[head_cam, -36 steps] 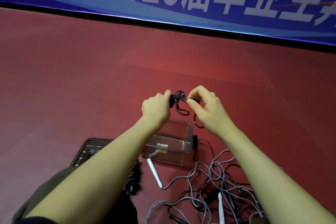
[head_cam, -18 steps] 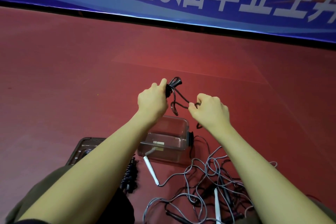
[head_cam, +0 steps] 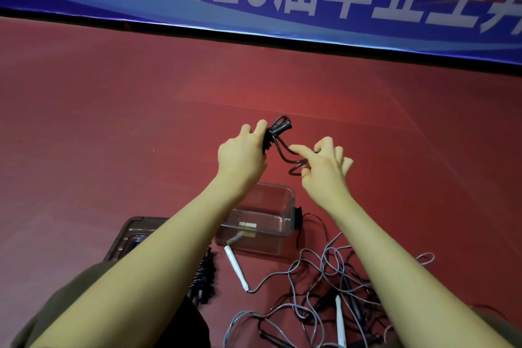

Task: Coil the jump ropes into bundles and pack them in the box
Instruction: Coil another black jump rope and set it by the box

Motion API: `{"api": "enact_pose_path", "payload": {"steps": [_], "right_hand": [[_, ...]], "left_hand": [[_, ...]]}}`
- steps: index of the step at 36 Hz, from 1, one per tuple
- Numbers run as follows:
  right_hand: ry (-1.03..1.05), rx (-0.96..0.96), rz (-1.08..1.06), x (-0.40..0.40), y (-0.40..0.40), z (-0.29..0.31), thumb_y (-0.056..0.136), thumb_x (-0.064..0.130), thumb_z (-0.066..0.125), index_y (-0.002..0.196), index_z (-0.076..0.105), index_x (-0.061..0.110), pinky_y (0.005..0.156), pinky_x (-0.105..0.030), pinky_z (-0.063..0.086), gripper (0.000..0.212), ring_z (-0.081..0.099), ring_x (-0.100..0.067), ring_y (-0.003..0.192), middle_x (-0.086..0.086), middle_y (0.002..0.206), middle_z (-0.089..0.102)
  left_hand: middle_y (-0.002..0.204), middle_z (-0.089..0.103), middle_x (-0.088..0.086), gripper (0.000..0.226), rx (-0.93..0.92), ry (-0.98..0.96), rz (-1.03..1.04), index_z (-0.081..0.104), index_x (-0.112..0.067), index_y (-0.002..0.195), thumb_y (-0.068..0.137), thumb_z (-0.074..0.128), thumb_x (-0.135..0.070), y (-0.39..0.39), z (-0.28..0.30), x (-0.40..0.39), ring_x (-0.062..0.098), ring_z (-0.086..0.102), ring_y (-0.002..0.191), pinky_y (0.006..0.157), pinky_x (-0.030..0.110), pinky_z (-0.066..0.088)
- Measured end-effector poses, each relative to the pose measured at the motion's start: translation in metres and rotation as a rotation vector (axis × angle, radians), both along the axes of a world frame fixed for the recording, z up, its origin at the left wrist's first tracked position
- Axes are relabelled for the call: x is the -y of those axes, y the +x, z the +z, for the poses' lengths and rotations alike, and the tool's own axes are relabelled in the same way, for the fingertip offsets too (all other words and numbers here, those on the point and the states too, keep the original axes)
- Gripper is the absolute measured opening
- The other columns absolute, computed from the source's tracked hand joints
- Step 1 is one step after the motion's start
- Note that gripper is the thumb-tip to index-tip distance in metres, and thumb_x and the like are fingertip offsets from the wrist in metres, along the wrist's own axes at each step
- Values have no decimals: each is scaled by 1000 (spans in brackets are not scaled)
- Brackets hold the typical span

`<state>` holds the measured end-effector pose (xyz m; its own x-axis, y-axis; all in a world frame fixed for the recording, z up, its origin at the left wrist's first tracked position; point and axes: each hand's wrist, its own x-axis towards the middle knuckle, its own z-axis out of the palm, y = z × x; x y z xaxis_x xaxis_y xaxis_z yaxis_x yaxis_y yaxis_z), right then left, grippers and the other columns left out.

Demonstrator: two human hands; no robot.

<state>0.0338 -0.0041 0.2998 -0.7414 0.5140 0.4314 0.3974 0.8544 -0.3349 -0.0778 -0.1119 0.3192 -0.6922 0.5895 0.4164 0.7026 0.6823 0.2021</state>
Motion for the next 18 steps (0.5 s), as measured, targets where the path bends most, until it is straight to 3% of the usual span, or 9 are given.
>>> {"api": "enact_pose_path", "payload": {"steps": [3, 5, 8, 10, 13, 18], "right_hand": [[-70, -66, 66, 2, -2, 1, 87, 6, 45, 116, 63, 40, 79, -24, 7, 49, 20, -13, 95, 5, 103, 28], [-182, -106, 98, 5, -1, 4, 83, 20, 34, 103, 66, 41, 81, -26, 10, 44, 21, -11, 94, 5, 102, 32], [-407, -185, 139, 9, 1, 9, 75, 39, 23, 71, 51, 31, 91, -36, 17, 29, 25, -13, 92, 0, 103, 46], [-500, -197, 159, 8, 2, 9, 70, 59, 16, 75, 50, 26, 91, -37, 18, 48, 27, -12, 95, 7, 102, 61], [-549, -155, 176, 4, 1, 6, 74, 68, 13, 80, 45, 30, 92, -35, 18, 50, 29, -10, 101, 14, 97, 70], [-577, -139, 147, 5, -1, 7, 71, 47, 32, 95, 63, 19, 85, -33, 17, 49, 31, -14, 103, 2, 111, 51]], "left_hand": [[89, 36, 2, 38, -4, -4, 16, 37, -16, 126, 90, 48, -13, -1, 0, 0, 31, 41, 61, 51, 30, 27], [90, 35, 2, 39, -7, -22, 25, 36, -17, 128, 91, 48, -13, -1, 0, 1, 31, 41, 61, 51, 30, 28], [91, 36, 2, 41, -20, -50, 37, 35, -17, 128, 90, 48, -10, -2, 0, 1, 31, 41, 61, 47, 27, 22], [97, 43, 4, 41, -27, -74, 35, 34, -17, 128, 90, 48, -10, -2, -1, 1, 31, 42, 61, 46, 27, 22], [101, 47, 6, 39, -34, -96, 27, 35, -17, 128, 91, 47, -10, -1, -3, 1, 30, 43, 60, 46, 28, 22], [103, 48, 6, 40, -21, -105, 37, 34, -16, 129, 91, 47, -10, -2, -2, 3, 32, 48, 63, 51, 30, 27]]}}
